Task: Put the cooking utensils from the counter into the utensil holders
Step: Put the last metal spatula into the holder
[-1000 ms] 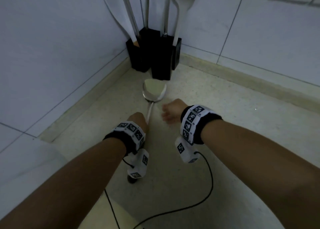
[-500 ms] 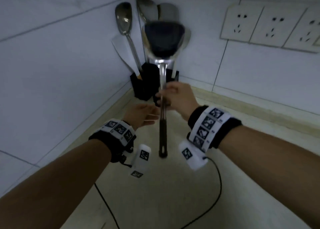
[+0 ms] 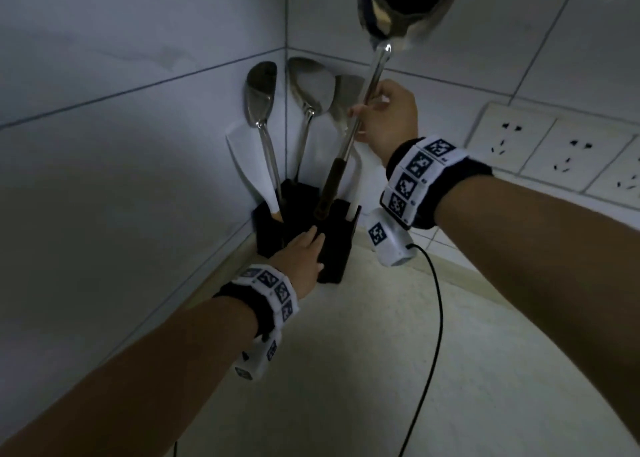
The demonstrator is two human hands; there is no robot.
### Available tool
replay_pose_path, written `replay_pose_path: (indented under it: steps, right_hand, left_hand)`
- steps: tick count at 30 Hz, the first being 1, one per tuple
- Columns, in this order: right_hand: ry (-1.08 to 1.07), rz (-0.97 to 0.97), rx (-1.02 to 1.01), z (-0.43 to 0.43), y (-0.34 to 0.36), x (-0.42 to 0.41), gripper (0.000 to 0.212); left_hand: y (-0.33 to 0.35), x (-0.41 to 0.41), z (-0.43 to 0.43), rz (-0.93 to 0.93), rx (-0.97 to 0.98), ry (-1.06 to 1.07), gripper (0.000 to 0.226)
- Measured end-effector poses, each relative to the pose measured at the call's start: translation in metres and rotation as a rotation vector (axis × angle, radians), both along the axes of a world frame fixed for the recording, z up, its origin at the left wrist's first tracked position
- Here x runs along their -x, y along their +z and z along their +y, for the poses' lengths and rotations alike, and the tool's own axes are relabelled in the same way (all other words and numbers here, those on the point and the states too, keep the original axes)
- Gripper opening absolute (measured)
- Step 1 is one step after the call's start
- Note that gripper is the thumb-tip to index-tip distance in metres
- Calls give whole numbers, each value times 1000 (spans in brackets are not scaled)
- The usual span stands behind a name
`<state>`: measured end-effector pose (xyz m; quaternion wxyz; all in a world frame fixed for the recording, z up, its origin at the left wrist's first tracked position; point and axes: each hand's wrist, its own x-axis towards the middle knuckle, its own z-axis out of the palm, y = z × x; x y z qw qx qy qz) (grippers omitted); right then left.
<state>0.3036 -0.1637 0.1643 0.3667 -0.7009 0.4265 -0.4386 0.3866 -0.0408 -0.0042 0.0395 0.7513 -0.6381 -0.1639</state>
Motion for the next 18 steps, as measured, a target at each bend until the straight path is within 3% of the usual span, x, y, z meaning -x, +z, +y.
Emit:
replay_pose_path:
  steps: [3,6,11,18]
  right_hand:
    - [-2,96,-82,-10,-22,-9,15]
    - [-15,72,-149,-16,-52,-14,30]
    - [-24,63,-236,-19,-93,-18,28]
    - [-10,184,-186,-25,-104,-25,24]
  left_hand:
    - [-12,-7,-13,-49,106,-36,58]
    - [-20,-16,-29,-174,227,-37,41]
    - [-28,-26,-47,-151,155,-108,31]
    - [-23,-40,-59,-191,80,-133,26]
